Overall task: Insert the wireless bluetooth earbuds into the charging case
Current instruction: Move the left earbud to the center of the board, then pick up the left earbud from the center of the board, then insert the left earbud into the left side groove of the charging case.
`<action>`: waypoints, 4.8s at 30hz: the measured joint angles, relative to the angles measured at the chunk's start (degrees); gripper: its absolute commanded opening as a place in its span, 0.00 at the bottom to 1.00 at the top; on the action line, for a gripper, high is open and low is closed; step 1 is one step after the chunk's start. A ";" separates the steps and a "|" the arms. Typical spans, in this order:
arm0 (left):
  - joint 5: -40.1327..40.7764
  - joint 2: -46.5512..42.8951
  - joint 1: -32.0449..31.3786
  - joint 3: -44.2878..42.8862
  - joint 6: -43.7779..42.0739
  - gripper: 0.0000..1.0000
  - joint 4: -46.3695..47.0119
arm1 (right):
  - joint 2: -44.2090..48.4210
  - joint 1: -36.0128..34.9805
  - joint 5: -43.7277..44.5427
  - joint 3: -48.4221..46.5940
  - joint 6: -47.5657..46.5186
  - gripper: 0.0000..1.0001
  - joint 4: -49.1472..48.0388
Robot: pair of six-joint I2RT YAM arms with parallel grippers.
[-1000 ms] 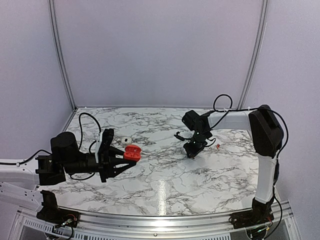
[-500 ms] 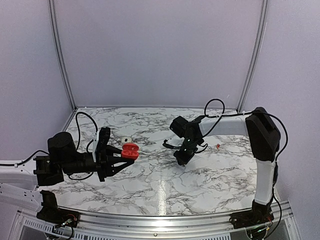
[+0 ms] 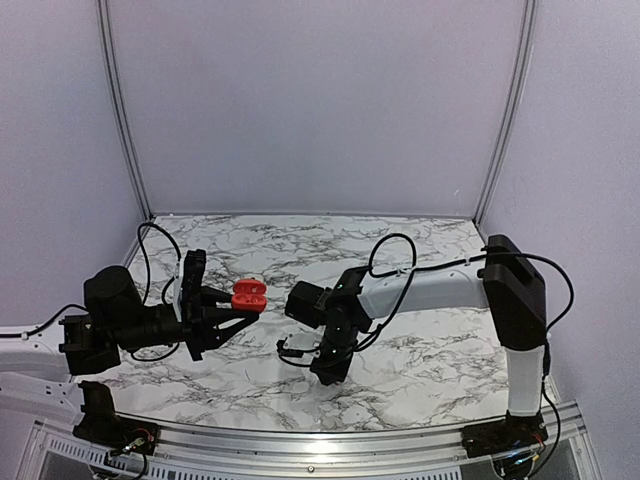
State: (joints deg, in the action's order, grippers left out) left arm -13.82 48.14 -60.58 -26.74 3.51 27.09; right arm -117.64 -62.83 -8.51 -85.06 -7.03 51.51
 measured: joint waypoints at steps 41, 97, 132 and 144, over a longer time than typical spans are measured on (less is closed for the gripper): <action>1.62 -3.23 0.04 3.74 -3.98 0.00 1.11 | 2.73 -2.71 5.22 -4.70 2.84 0.05 4.81; -0.15 -1.92 0.07 2.47 -2.36 0.00 13.57 | 31.01 -15.78 10.62 7.06 -3.34 0.05 -54.62; 0.55 -1.86 0.13 2.73 -1.55 0.00 13.57 | 29.24 -15.78 12.57 6.78 -4.31 0.05 -55.87; 1.20 -2.10 0.11 3.04 -1.07 0.00 13.55 | 29.14 -15.78 12.96 6.86 -5.29 0.19 -55.65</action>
State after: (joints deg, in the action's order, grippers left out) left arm -12.62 46.04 -60.47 -23.70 2.44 40.64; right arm -88.51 -78.61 4.45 -78.19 -12.32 -4.14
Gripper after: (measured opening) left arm 0.208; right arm 0.156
